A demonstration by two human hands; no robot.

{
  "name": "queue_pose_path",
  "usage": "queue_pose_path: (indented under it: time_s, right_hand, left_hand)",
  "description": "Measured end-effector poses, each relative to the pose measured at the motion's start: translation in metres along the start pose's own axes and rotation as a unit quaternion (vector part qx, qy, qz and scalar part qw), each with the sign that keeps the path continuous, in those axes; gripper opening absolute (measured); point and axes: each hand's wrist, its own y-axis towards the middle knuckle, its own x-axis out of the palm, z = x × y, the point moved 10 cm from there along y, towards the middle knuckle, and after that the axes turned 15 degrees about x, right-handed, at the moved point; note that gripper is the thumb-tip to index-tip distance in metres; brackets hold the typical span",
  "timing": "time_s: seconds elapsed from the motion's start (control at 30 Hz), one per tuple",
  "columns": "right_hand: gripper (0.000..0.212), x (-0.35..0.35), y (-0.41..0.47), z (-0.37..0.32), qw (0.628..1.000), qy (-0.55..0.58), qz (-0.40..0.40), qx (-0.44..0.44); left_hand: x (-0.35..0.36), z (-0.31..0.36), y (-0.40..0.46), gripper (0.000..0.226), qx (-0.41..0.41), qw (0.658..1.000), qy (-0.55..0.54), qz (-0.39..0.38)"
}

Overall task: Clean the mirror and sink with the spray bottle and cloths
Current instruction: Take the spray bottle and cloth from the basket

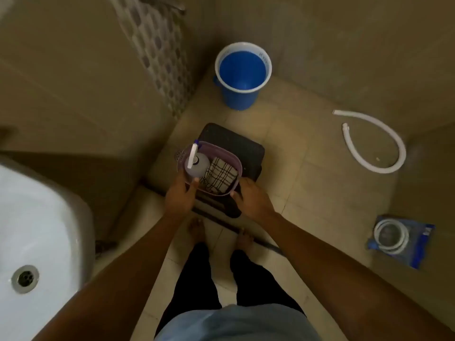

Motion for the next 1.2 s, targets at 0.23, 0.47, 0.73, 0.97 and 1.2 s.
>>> queue_pose_path:
  time_s: [0.23, 0.47, 0.73, 0.97, 1.2]
  right_hand:
    - [0.046, 0.027, 0.061, -0.019, 0.995, 0.033, -0.016, 0.092]
    - [0.049, 0.055, 0.127, -0.017, 0.989, 0.044, -0.015, 0.137]
    - [0.055, 0.086, 0.167, -0.006, 0.987, -0.033, -0.019, 0.156]
    - [0.060, 0.090, 0.172, -0.005, 0.984, -0.100, 0.013, 0.150]
    - [0.058, 0.077, 0.163, -0.019, 0.979, -0.152, 0.075, 0.113]
  left_hand:
    - [0.008, -0.063, 0.062, 0.055, -0.055, 0.997, -0.023, -0.049]
    - [0.037, -0.085, 0.107, 0.067, 0.009, 0.994, -0.064, -0.087]
    - [0.058, -0.109, 0.119, 0.068, 0.033, 0.996, -0.025, -0.081]
    - [0.049, -0.099, 0.134, 0.050, 0.065, 0.997, 0.003, -0.032]
    - [0.049, -0.090, 0.139, 0.055, 0.084, 0.996, 0.012, -0.015]
